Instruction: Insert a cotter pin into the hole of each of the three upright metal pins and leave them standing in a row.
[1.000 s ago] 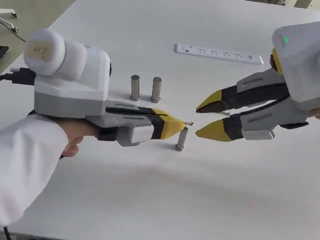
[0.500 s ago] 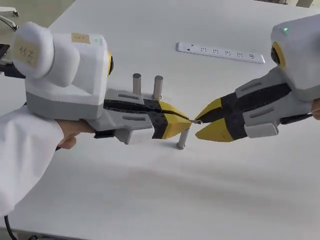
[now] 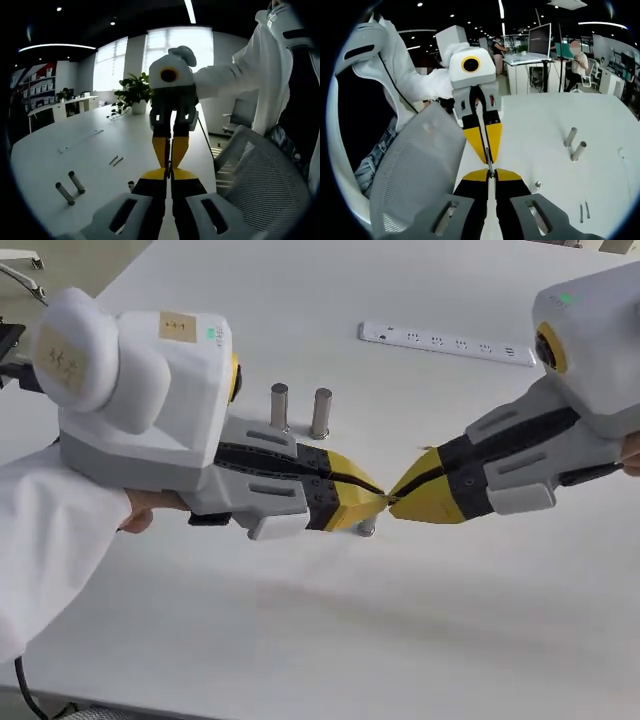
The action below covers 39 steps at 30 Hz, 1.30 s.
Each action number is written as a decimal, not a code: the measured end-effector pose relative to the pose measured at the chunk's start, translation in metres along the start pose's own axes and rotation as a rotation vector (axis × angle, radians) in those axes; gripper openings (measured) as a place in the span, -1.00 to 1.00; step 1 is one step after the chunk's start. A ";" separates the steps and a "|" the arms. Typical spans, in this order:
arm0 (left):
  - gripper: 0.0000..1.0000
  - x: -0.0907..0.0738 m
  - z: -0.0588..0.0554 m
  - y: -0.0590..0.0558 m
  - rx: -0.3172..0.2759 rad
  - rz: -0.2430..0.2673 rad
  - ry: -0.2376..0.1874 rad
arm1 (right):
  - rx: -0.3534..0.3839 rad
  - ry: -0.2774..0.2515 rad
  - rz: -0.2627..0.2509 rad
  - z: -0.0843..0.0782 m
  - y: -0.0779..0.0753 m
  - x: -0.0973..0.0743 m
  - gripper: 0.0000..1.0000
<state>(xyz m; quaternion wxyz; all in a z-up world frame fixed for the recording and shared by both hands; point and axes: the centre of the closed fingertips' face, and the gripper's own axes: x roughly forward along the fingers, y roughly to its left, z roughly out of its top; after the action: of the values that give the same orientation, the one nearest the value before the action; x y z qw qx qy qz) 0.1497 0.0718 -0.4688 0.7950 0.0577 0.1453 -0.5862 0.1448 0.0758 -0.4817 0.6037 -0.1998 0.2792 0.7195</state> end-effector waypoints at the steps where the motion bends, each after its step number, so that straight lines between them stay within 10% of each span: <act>1: -1.00 0.000 -0.001 -0.001 0.008 -0.008 0.002 | -0.004 0.004 0.011 0.000 0.002 0.000 -1.00; 25: -0.84 0.007 -0.001 0.007 -0.026 0.012 -0.007 | -0.031 -0.018 -0.048 -0.006 -0.007 -0.004 -1.00; 39: -0.41 0.018 -0.026 0.050 -0.100 0.155 0.010 | 0.022 0.012 -0.156 -0.047 -0.029 -0.006 -1.00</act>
<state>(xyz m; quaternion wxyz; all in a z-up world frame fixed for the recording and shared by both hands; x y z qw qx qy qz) 0.1979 0.0773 -0.5030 0.8391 0.0319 0.1734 -0.5145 0.1722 0.0440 -0.5187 0.6583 -0.2184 0.2742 0.6662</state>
